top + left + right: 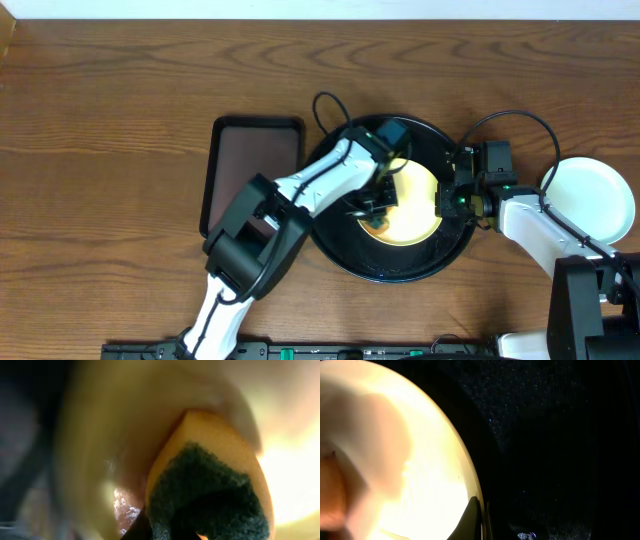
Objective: Clean dirty plates on tray and stack at the side
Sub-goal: 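Scrub the yellow plate with the sponge in left gripper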
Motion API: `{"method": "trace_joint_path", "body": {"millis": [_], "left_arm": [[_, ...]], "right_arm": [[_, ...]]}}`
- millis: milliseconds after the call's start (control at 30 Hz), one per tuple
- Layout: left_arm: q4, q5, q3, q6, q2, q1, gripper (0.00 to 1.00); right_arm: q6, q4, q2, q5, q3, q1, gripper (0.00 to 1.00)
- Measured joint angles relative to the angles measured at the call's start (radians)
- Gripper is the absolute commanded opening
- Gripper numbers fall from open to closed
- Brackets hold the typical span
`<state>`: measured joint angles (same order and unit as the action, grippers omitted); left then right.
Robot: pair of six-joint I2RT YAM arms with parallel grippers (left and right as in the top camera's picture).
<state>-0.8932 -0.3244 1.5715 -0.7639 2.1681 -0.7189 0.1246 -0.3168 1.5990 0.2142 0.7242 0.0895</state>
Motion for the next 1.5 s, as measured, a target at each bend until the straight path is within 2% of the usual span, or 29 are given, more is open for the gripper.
{"method": "trace_joint_path", "body": {"millis": [100, 200, 267, 433, 600, 800, 1033, 1200, 1367, 1500], "left_arm": [[0.000, 0.114, 0.006, 0.024, -0.009, 0.027, 0.07], [0.090, 0.255, 0.013, 0.065, -0.010, 0.020, 0.07], [0.182, 0.336, 0.008, 0.143, -0.010, 0.007, 0.07], [0.342, 0.462, -0.001, 0.292, -0.009, -0.027, 0.07], [0.428, 0.533, -0.005, 0.343, -0.002, -0.064, 0.07], [0.471, 0.497, -0.006, 0.350, 0.004, -0.071, 0.07], [0.329, 0.524, -0.005, 0.369, 0.004, -0.061, 0.07], [0.304, 0.369, -0.003, 0.334, 0.003, -0.019, 0.07], [0.333, 0.174, -0.003, 0.191, 0.003, 0.001, 0.07], [0.282, 0.045, -0.003, 0.131, 0.003, -0.013, 0.07]], "right_arm": [[0.000, 0.000, 0.000, 0.001, 0.000, 0.000, 0.01], [0.000, -0.001, 0.001, 0.016, 0.000, 0.001, 0.01], [0.001, 0.002, 0.003, 0.020, 0.000, 0.002, 0.01], [0.002, 0.009, 0.003, 0.005, 0.000, 0.002, 0.01], [0.003, 0.011, 0.003, -0.005, 0.000, 0.002, 0.01], [0.003, 0.011, 0.003, -0.007, 0.000, 0.002, 0.01], [0.003, 0.011, 0.003, -0.008, 0.001, 0.002, 0.01], [0.003, 0.012, 0.003, -0.008, 0.001, 0.002, 0.01], [0.003, 0.011, 0.003, -0.008, 0.001, 0.002, 0.01], [0.003, 0.011, 0.003, -0.008, 0.001, 0.002, 0.01]]}}
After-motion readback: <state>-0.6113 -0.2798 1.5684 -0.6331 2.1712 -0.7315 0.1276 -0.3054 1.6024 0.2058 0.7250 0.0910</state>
